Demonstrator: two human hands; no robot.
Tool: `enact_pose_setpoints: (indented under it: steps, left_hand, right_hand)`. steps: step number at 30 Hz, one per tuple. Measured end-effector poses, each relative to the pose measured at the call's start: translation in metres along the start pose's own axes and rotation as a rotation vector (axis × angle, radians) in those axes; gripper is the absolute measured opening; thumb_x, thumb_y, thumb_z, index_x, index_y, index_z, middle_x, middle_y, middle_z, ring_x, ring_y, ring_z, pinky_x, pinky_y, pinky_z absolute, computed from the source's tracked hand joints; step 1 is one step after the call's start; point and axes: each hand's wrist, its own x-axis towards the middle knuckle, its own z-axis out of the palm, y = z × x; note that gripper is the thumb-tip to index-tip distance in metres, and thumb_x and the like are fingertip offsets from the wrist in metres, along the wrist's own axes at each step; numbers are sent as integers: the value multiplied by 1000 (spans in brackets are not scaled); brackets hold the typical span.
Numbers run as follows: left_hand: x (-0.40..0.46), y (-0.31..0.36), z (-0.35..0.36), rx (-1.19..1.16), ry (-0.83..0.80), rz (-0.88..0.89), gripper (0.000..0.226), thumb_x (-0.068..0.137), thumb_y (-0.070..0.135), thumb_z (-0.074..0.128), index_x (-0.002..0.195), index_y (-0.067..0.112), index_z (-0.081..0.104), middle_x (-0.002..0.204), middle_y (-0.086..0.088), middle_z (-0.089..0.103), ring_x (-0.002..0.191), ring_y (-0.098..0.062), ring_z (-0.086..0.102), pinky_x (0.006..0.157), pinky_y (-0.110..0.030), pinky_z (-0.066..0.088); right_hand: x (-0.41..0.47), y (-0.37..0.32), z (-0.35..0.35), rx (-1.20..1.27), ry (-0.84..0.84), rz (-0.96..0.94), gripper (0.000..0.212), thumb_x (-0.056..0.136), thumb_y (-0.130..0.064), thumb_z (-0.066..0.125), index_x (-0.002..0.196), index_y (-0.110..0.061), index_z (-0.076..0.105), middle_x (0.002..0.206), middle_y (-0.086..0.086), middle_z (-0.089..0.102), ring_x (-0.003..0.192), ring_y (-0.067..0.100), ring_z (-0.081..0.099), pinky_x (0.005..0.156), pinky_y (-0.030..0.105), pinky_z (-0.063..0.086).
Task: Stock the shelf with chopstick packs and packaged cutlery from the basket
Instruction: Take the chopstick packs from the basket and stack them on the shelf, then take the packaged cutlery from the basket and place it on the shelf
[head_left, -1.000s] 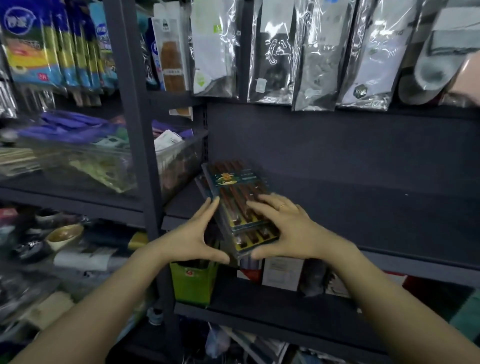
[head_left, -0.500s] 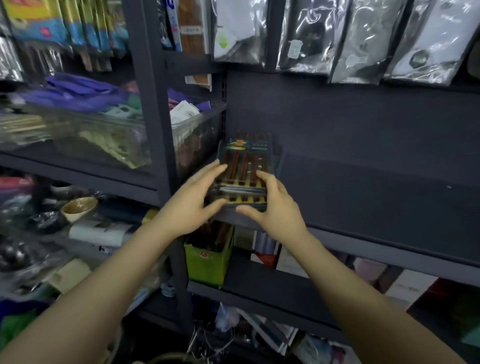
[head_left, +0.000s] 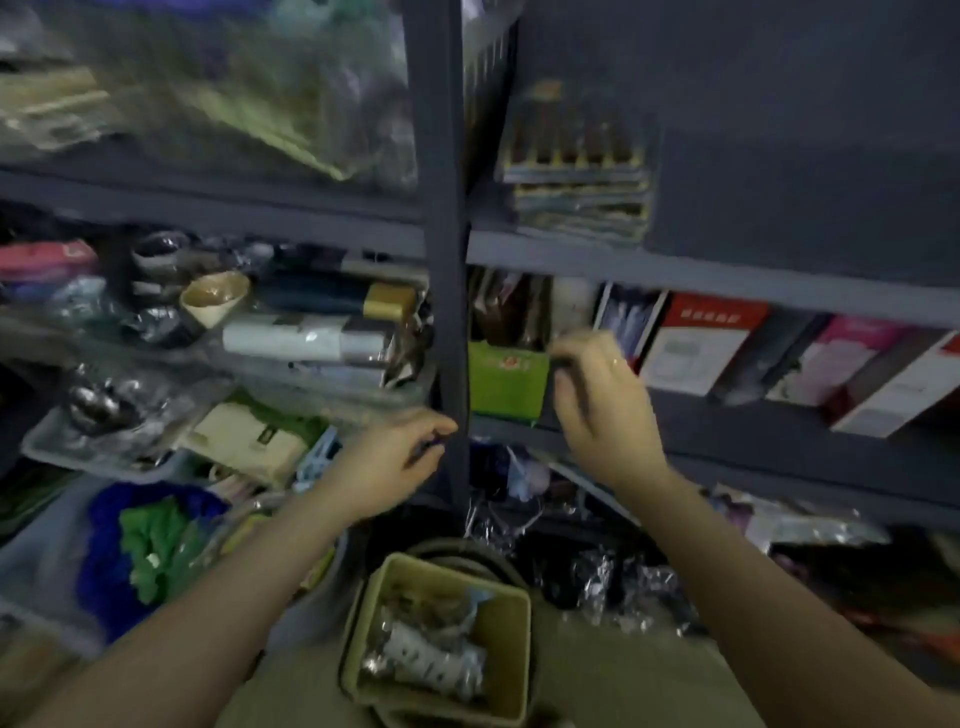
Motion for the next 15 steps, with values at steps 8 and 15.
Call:
enact_pose_setpoints:
  steps: [8,15]
  left_hand:
    - [-83,-141,163,-11,-302,-196,34,87,13,52,120,13,59,119,-6,59,106,-24,59,87,-32,48]
    - [-117,-193,252,63,-313,-207,50,83,37,29,112,12,62,115,-6,61,101,-24,59,79,-21,40]
  right_hand:
    - [-229,68,195,35,-1000,673,26,93,-13,44,111,-3,59,113,17,63,105,32,58,85,36,43]
    - [-344,98,334,26,-1238,478,62,93,-34,47,147,-20,20,152,6,30,138,26,31,110,38,30]
